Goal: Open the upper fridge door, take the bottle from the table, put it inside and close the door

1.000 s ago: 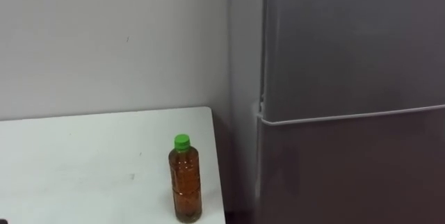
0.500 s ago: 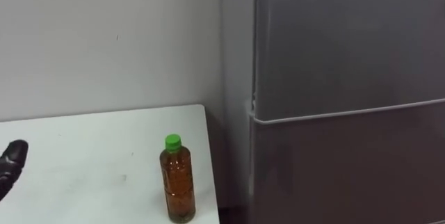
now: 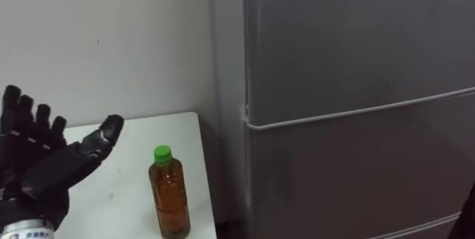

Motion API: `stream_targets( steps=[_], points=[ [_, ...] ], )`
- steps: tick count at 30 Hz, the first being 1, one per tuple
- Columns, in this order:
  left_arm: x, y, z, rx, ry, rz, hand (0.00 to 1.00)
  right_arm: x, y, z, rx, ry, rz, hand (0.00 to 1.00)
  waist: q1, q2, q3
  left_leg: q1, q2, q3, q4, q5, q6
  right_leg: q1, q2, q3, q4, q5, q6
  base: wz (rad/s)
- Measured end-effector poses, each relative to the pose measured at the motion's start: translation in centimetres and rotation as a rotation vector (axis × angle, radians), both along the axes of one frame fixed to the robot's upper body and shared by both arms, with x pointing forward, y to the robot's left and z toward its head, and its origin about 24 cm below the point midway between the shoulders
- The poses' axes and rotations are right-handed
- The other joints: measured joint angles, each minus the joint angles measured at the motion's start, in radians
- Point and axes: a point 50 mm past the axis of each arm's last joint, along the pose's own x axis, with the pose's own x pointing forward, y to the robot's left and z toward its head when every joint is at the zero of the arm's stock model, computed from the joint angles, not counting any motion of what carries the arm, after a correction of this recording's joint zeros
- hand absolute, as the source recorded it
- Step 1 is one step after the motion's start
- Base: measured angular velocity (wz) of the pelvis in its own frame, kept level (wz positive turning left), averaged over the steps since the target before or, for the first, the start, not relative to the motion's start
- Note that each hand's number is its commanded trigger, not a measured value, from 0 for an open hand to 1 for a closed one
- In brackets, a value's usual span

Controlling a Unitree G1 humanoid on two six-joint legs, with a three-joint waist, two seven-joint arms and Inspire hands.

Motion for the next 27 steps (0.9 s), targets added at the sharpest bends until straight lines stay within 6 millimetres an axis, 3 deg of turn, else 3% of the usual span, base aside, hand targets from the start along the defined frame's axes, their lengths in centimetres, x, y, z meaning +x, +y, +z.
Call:
stream_targets(
  steps=[7, 11, 20, 27],
  points=[
    [1.2, -1.8, 0.8, 0.057, -0.016, -0.111, 0.0, 0.2, 0.1, 0.0, 0.01, 0.001, -0.003, 0.0, -0.004, 0.001, 0.0009, 0.0, 0.001, 0.029, 0.005, 0.0, 0.0, -0.019, -0.002, 0.024, 0.015, 0.0, 0.0, -0.15],
    [1.5, -2.4, 0.8, 0.072, -0.003, -0.157, 0.0, 0.6, 0.1, 0.0, 0.017, 0.0, 0.0, 0.0, -0.029, 0.004, 0.0001, -0.003, 0.001, 0.033, 0.005, 0.0, 0.0, -0.027, -0.002, 0.036, 0.014, 0.0, 0.001, -0.02],
    [2.3, -4.8, 1.6, 0.106, -0.016, -0.288, 0.0, 0.6, 0.2, 0.0, 0.048, 0.009, -0.022, 0.0, -0.035, 0.01, -0.0045, -0.003, 0.001, 0.034, 0.0, 0.0, 0.0, -0.029, -0.001, 0.035, 0.014, 0.0, 0.001, 0.0],
    [2.7, -5.5, 2.8, 0.127, -0.07, -0.343, 0.0, 1.2, 0.3, -0.1, 0.052, 0.007, -0.011, 0.0, -0.054, 0.009, -0.004, -0.005, 0.001, 0.035, 0.001, 0.0, 0.0, -0.029, -0.001, 0.036, 0.013, 0.0, 0.0, 0.0]
  ],
)
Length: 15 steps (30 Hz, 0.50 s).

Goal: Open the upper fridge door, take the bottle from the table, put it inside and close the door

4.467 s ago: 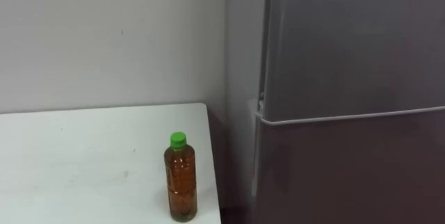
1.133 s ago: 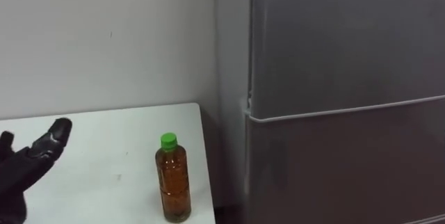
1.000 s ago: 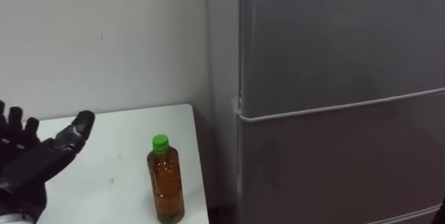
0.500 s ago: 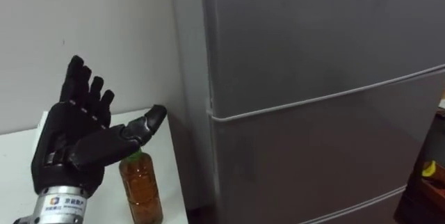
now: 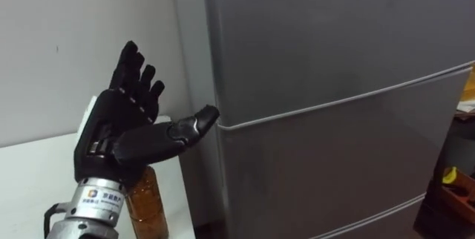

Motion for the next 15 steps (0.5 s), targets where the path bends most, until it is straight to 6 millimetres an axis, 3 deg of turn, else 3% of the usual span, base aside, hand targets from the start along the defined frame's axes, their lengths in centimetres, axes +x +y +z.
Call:
stream_targets(
  steps=[15],
  points=[
    [-0.3, -2.3, 0.6, 0.042, -0.044, -0.137, 0.0, 0.6, -0.5, 0.2, -0.024, 0.006, 0.066, 0.0, -0.006, 0.015, -0.0087, -0.007, -0.001, 0.001, 0.007, 0.0, 0.0, 0.002, -0.001, -0.009, -0.004, 0.002, 0.001, 0.0]
  ],
)
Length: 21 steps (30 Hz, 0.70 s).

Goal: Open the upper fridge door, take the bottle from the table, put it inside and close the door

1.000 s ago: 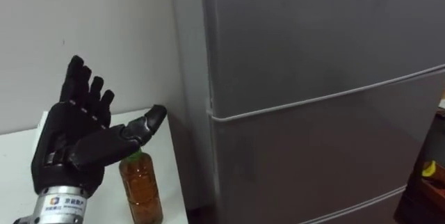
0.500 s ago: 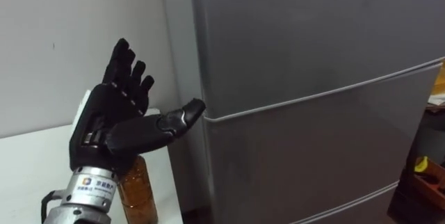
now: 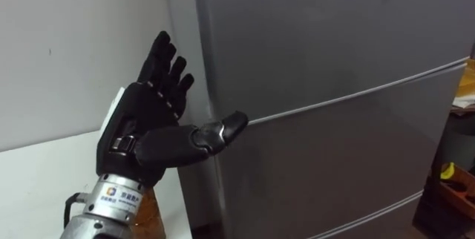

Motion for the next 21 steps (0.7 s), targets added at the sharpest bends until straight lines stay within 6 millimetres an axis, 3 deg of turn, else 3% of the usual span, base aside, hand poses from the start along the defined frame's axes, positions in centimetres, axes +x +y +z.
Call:
stream_targets(
  steps=[8, 21],
  points=[
    [-0.4, -0.7, 0.9, 0.004, -0.035, -0.034, 0.0, 0.4, -0.3, 0.1, -0.007, -0.003, 0.008, 0.0, -0.017, 0.014, 0.009, 0.0, 0.0, 0.0, 0.0, 0.0, 0.0, -0.002, 0.0, 0.001, 0.001, 0.0, 0.0, 0.0],
    [-0.7, -0.8, 1.4, -0.005, -0.059, -0.052, 0.0, 0.7, -0.2, 0.1, -0.009, -0.006, 0.032, 0.0, -0.018, 0.009, 0.0098, -0.015, 0.001, -0.001, -0.001, 0.0, 0.0, -0.015, 0.0, -0.005, 0.003, 0.0, 0.0, 0.01]
  ],
)
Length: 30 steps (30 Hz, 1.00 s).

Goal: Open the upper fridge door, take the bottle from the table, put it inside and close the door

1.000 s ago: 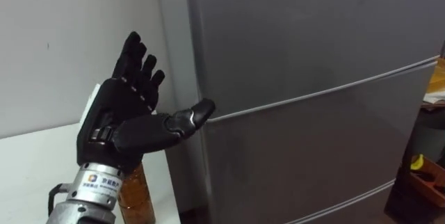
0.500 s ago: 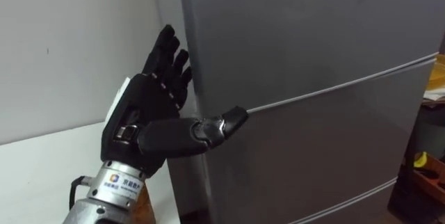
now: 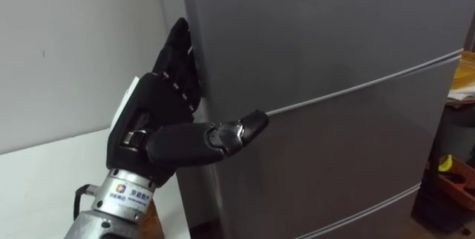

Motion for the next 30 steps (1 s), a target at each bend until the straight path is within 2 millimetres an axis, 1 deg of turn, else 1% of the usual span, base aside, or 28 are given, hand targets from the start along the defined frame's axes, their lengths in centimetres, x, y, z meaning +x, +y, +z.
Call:
stream_targets(
  steps=[1, 2, 4, 5, 6, 7, 11, 14, 15, 18, 21, 22, 24, 25, 27, 28, 29, 30],
  points=[
    [0.0, 0.0, 0.0, -0.001, -0.001, -0.002, 0.0, 0.0, 0.0, 0.0, 0.0, 0.0, 0.001, 0.0, 0.0, 0.0, -0.0001, 0.0, 0.0, 0.0, 0.0, 0.0, 0.0, 0.001, 0.0, 0.0, -0.001, 0.0, 0.0, 0.0],
    [0.0, -0.1, 0.0, -0.001, -0.001, -0.004, 0.25, 0.0, 0.0, 0.0, -0.001, 0.0, 0.003, 0.0, 0.0, 0.0, -0.0002, 0.002, 0.0, 0.0, 0.0, 0.0, 0.0, 0.003, 0.0, -0.001, -0.001, 0.0, 0.0, 0.0],
    [0.0, -0.1, 0.0, -0.001, -0.001, -0.005, 0.58, 0.0, 0.0, 0.0, -0.002, 0.002, 0.007, 0.0, 0.0, 0.0, 0.0001, 0.005, 0.0, 0.0, 0.0, 0.0, 0.0, 0.011, 0.0, -0.001, -0.003, 0.0, 0.0, 0.0],
    [0.0, -0.1, 0.0, 0.0, -0.001, -0.006, 0.69, 0.0, 0.0, 0.0, -0.003, 0.003, 0.007, 0.0, 0.0, 0.0, 0.0002, 0.007, 0.0, 0.0, 0.0, 0.0, 0.0, 0.014, 0.0, -0.002, -0.005, 0.0, 0.0, 0.0],
    [0.0, -0.1, 0.0, 0.0, -0.001, -0.007, 0.88, 0.0, 0.0, 0.0, -0.003, 0.003, 0.006, 0.0, 0.0, 0.0, 0.0, 0.008, 0.0, 0.0, 0.0, 0.0, 0.0, 0.015, 0.0, -0.003, -0.008, 0.0, 0.0, 0.03],
    [0.0, -0.1, 0.0, 0.0, -0.001, -0.007, 1.0, -0.1, 0.0, 0.0, -0.004, 0.003, 0.006, 0.0, 0.0, 0.0, 0.0, 0.008, 0.0, -0.001, 0.0, 0.0, 0.0, 0.016, 0.0, -0.003, -0.009, 0.001, 0.0, 0.05],
    [0.1, 0.3, 0.0, -0.004, 0.002, 0.016, 1.0, -0.1, 0.0, 0.0, -0.005, 0.002, 0.006, 0.0, 0.002, -0.003, 0.0018, 0.008, 0.0, -0.004, -0.001, 0.0, 0.0, 0.022, 0.0, -0.013, -0.013, 0.001, 0.0, 0.08],
    [0.0, 0.5, 0.1, -0.009, -0.006, 0.021, 1.0, -0.2, 0.0, 0.0, -0.006, 0.001, 0.008, 0.0, 0.004, -0.006, 0.0006, 0.009, 0.0, -0.004, -0.001, 0.0, 0.0, 0.027, -0.001, -0.015, -0.016, 0.002, 0.001, 0.04],
    [-0.1, 0.4, 0.2, -0.01, -0.013, 0.019, 0.97, -0.1, 0.0, 0.0, -0.006, 0.001, 0.013, 0.0, 0.004, -0.007, 0.0001, 0.009, 0.0, -0.004, -0.001, 0.0, 0.0, 0.028, -0.001, -0.015, -0.016, 0.002, 0.001, 0.0],
    [-0.3, 0.1, 0.3, -0.01, -0.023, 0.001, 0.93, -0.1, 0.0, -0.1, -0.003, 0.001, 0.015, 0.0, 0.011, -0.008, 0.0005, 0.008, 0.0, -0.004, -0.001, 0.0, 0.0, 0.032, -0.002, -0.018, -0.015, 0.003, 0.001, 0.05],
    [-0.3, -0.3, 0.4, -0.004, -0.029, -0.016, 0.89, -0.1, 0.0, -0.1, -0.003, 0.001, 0.017, 0.0, 0.009, -0.005, -0.0005, 0.008, -0.001, -0.003, 0.001, 0.0, 0.0, 0.033, -0.002, -0.017, -0.016, 0.004, 0.002, 0.0],
    [-0.3, -0.3, 0.4, -0.008, -0.029, -0.017, 0.89, -0.2, 0.0, -0.1, -0.002, 0.002, 0.015, 0.0, 0.008, -0.008, 0.0012, 0.008, -0.001, -0.003, 0.001, 0.0, 0.0, 0.033, -0.002, -0.017, -0.016, 0.004, 0.002, 0.0],
    [-0.5, -0.6, 0.5, -0.005, -0.04, -0.035, 0.85, -0.2, 0.0, -0.1, 0.0, 0.003, 0.008, 0.0, 0.005, -0.005, 0.0008, 0.008, 0.0, -0.003, 0.001, 0.0, 0.0, 0.029, -0.001, -0.016, -0.016, 0.004, 0.002, 0.0],
    [-0.5, -0.6, 0.5, -0.004, -0.044, -0.039, 0.85, -0.2, 0.0, -0.1, 0.0, 0.003, 0.006, 0.0, 0.004, -0.005, 0.0007, 0.008, 0.0, -0.003, 0.001, 0.0, 0.0, 0.029, -0.001, -0.016, -0.016, 0.004, 0.002, 0.0],
    [-0.6, -0.7, 0.5, 0.003, -0.051, -0.056, 0.8, -0.3, -0.1, -0.1, 0.0, 0.008, -0.005, 0.0, -0.002, 0.004, -0.0008, 0.009, 0.0, -0.002, 0.001, 0.0, 0.0, 0.028, -0.001, -0.014, -0.016, 0.004, 0.002, 0.0],
    [-0.6, -0.8, 0.5, 0.006, -0.054, -0.064, 0.79, -0.3, -0.1, -0.1, 0.001, 0.009, -0.01, 0.0, -0.002, 0.006, -0.0008, 0.009, 0.0, -0.002, 0.001, 0.0, 0.0, 0.028, -0.001, -0.014, -0.016, 0.004, 0.002, 0.0],
    [-0.7, -1.0, 0.5, 0.013, -0.062, -0.084, 0.73, -0.4, -0.2, -0.1, 0.003, 0.01, -0.018, 0.0, -0.001, 0.008, -0.0001, 0.009, 0.0, -0.002, 0.001, 0.0, 0.0, 0.028, 0.0, -0.014, -0.016, 0.004, 0.002, 0.0],
    [-0.7, -1.3, 0.5, 0.022, -0.068, -0.106, 0.62, -0.4, -0.2, -0.1, 0.003, 0.011, -0.018, 0.0, -0.001, 0.007, 0.0, 0.009, 0.001, -0.002, 0.001, 0.0, 0.0, 0.028, 0.0, -0.014, -0.016, 0.004, 0.002, 0.0]
  ],
)
